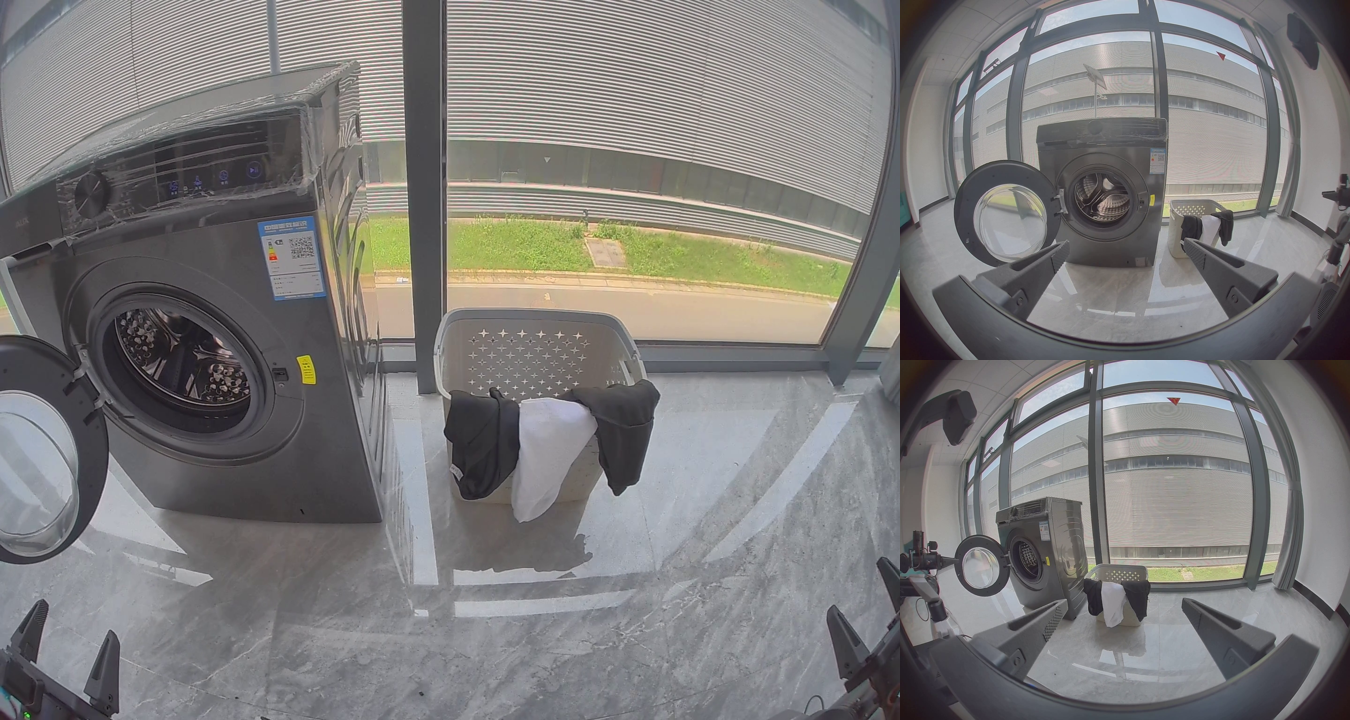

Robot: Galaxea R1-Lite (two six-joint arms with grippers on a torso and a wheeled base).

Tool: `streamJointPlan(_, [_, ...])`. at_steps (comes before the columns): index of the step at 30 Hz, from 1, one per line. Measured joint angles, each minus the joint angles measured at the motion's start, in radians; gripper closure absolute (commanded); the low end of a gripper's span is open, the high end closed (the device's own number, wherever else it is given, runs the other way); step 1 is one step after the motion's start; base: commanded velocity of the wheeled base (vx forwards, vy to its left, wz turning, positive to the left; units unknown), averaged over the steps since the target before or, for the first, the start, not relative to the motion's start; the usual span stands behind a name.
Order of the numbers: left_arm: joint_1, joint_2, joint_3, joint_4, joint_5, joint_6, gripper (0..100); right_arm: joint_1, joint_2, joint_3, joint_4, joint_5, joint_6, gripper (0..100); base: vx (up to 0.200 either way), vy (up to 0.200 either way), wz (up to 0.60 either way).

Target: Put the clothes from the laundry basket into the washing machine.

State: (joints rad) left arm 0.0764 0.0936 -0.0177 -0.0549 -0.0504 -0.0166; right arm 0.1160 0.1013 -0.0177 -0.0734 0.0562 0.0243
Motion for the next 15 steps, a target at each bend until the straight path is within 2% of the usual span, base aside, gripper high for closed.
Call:
streamJointPlan(3, [0.000,0.000,0.000,0.000,0.001,0.000,0,0.000,0.000,0.000,0.000,-0.001,-0.002,0,0.000,-0.200,0.00])
streamJointPlan(4, [0.000,0.000,0.000,0.000,0.001,-0.001,0,0.000,0.000,0.000,0.000,-0.001,-0.001,100,0.000,-0.200,0.00])
streamJointPlan(5, [0.000,0.000,0.000,0.000,0.002,-0.002,0,0.000,0.000,0.000,0.000,-0.001,-0.001,100,0.000,-0.200,0.00])
streamJointPlan(15, [0.000,0.000,0.000,0.001,0.008,-0.005,0,0.000,0.000,0.000,0.000,-0.002,0.001,100,0.000,0.000,0.00])
